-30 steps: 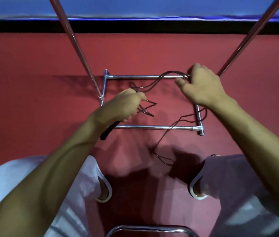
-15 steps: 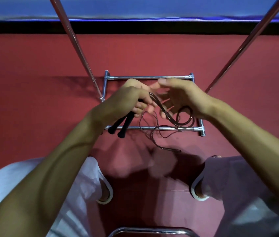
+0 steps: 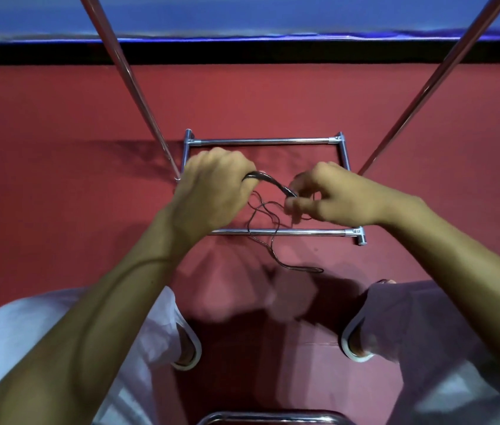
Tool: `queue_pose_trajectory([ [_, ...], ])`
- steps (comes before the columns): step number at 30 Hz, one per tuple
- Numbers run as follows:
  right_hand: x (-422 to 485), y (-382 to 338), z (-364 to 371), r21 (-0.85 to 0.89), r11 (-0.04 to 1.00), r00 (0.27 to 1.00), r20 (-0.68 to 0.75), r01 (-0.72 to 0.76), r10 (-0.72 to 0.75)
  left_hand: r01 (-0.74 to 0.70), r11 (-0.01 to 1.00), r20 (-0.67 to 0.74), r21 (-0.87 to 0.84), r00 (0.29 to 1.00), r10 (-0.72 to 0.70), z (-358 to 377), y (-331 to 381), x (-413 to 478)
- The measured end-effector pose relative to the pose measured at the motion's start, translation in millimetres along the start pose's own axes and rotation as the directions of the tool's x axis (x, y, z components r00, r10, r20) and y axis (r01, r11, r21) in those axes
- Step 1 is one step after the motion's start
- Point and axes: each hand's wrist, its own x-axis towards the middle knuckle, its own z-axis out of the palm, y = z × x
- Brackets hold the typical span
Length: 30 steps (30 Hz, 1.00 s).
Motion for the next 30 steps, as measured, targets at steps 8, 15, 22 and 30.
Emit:
queue_pose_trajectory([
  [8, -5.9, 3.5, -26.8, 0.688, 0.724, 0.976, 0.184, -0.041, -0.12, 0.091, 0.949, 0.042, 0.302, 0.993, -0.109, 6.2, 8.0, -1.3],
  [15, -5.6, 20.4, -20.8, -0.05, 0.999, 0.999, 0.039, 0.011, -0.009, 0.119, 0.977, 0.431, 0.18, 0.883, -0.186, 7.2, 9.9, -1.7],
  [22, -3.3, 33.4, -13.2, -0.473, 0.881, 0.999, -0.046, -0.024, 0.003, 0.446, 0.72, 0.715, -0.531, 0.693, 0.097, -9.5, -2.1, 4.8],
  [30, -8.7, 13.2, 5.8, -0.125, 0.99, 0.857, -0.5, 0.066, -0.121, 0.541, -0.069, 0.544, -0.838, 0.821, -0.172, -25.1, -6.6, 22.3],
])
